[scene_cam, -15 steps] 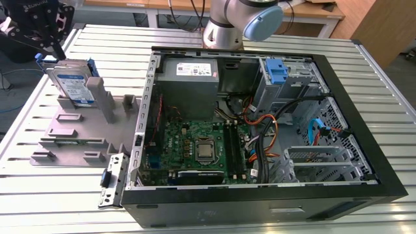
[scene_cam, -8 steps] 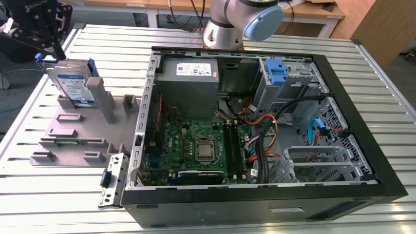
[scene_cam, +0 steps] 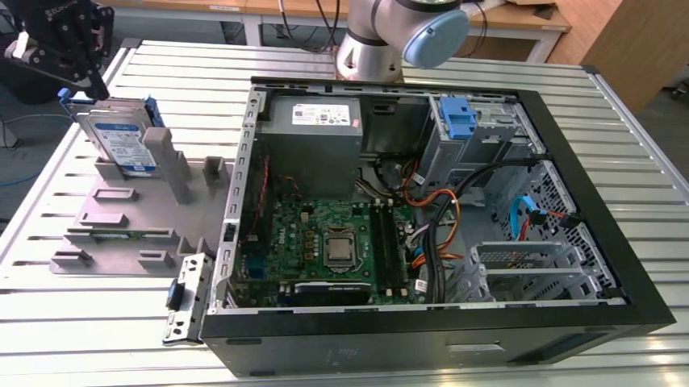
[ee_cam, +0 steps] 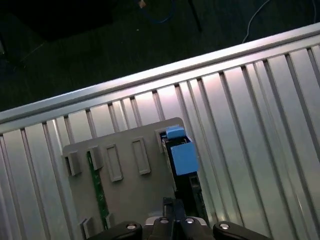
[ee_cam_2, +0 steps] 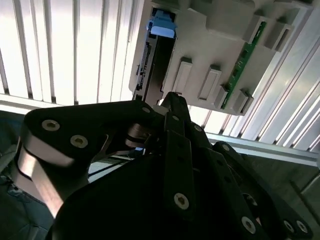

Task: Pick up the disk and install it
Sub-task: 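Pick up the disk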

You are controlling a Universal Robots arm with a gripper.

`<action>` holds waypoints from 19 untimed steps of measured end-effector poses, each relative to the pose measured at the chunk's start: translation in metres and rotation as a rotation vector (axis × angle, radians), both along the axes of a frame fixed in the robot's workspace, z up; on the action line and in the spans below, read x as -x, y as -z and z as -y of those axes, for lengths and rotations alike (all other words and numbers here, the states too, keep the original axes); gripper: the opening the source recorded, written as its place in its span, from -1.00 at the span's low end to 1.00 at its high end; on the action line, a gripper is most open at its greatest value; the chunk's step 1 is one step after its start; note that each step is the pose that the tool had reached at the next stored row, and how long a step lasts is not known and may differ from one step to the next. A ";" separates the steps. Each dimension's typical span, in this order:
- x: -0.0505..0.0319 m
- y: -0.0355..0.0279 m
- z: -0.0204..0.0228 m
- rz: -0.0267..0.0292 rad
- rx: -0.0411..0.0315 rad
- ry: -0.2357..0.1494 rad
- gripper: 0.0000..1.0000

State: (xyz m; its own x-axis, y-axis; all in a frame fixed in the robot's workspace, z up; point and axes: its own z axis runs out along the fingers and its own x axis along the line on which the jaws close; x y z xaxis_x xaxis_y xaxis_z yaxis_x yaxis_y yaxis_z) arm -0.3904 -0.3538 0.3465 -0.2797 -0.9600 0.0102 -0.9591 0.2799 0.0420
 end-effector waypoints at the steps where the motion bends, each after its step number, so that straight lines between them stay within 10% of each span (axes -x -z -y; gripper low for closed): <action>1: 0.0000 0.0000 0.0000 0.0000 0.0000 -0.019 -0.79; 19: 0.0000 0.0011 0.0000 0.0000 -0.0011 -0.314 -0.79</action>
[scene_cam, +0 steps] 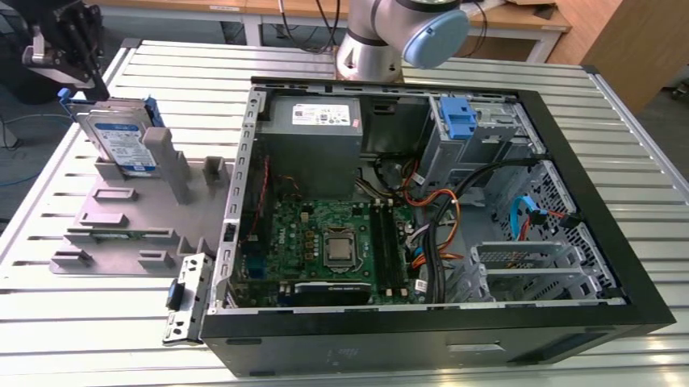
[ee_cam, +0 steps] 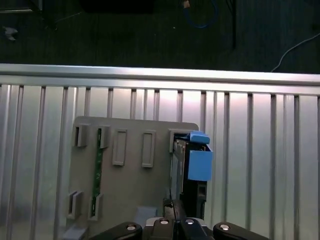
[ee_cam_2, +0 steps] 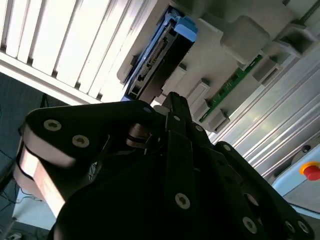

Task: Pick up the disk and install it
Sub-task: 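Pick up the disk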

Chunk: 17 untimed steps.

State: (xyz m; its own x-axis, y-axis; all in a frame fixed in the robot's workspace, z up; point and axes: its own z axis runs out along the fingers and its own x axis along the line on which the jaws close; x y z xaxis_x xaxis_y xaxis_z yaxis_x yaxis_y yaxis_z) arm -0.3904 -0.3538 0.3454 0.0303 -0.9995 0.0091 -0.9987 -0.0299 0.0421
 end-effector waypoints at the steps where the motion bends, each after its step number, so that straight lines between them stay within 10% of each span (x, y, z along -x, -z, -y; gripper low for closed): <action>1: 0.0000 0.0000 0.0000 0.0000 0.0000 -0.016 -0.79; 11: 0.0000 0.0007 0.0000 -0.0001 -0.0009 -0.178 -0.79; 17: 0.0000 0.0013 -0.0001 0.0001 -0.0009 -0.152 -0.79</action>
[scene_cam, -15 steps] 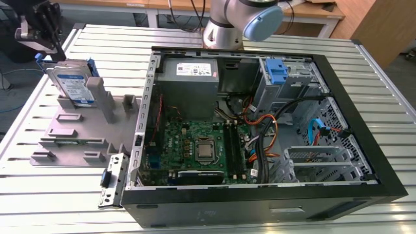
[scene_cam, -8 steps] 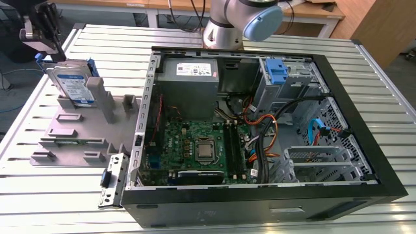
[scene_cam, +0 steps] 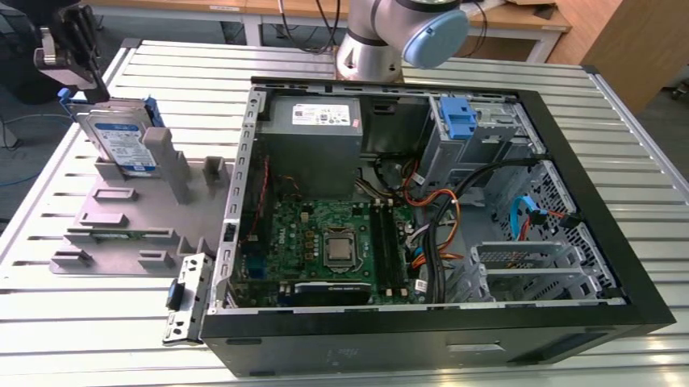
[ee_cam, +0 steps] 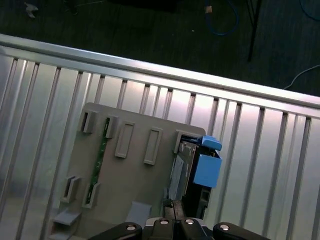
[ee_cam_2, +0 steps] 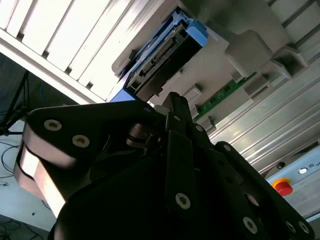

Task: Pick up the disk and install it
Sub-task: 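Pick up the disk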

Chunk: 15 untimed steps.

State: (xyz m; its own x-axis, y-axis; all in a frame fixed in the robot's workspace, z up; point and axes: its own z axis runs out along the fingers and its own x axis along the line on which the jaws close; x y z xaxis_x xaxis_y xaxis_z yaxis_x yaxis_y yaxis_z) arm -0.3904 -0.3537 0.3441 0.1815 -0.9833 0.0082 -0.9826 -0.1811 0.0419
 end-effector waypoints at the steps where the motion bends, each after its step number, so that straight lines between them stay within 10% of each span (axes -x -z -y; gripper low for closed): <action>1: 0.0000 0.0002 0.0000 -0.0001 0.0000 0.018 -0.79; 7: -0.0001 0.0014 0.0001 -0.0001 -0.0031 0.116 -0.79; 15: 0.0000 0.0022 0.0000 -0.0015 -0.0297 0.213 -0.79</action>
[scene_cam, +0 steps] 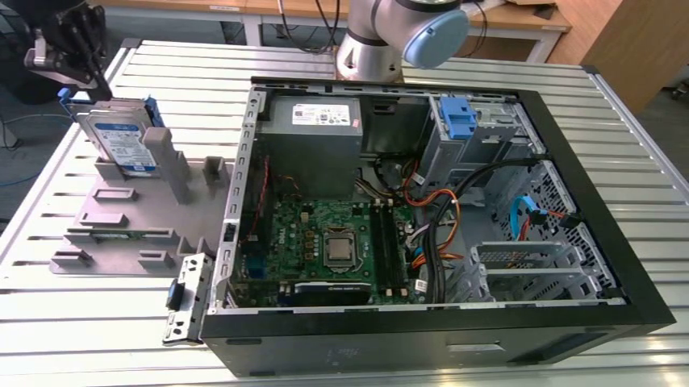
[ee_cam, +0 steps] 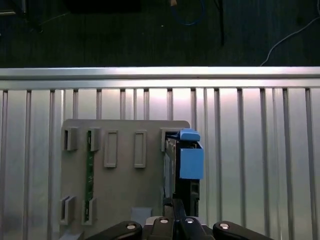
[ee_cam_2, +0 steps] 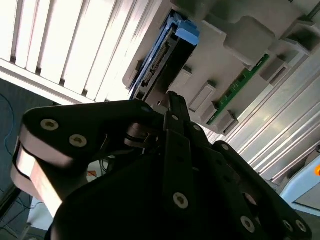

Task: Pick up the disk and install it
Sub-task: 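Pick up the disk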

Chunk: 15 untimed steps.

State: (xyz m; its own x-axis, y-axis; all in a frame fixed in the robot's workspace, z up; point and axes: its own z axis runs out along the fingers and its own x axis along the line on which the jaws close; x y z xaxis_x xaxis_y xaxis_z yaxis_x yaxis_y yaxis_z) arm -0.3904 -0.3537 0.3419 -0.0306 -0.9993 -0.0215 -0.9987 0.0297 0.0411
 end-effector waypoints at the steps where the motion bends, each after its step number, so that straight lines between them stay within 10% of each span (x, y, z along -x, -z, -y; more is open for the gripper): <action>1: 0.0000 0.0002 0.0000 0.0001 -0.0017 0.014 -0.79; 8: 0.0000 0.0021 0.0001 -0.0003 -0.0146 0.110 -0.79; 13: 0.0000 0.0032 0.0001 -0.0029 -0.0602 0.125 -0.79; 15: 0.0000 0.0037 0.0000 -0.0029 -0.0623 0.125 -0.79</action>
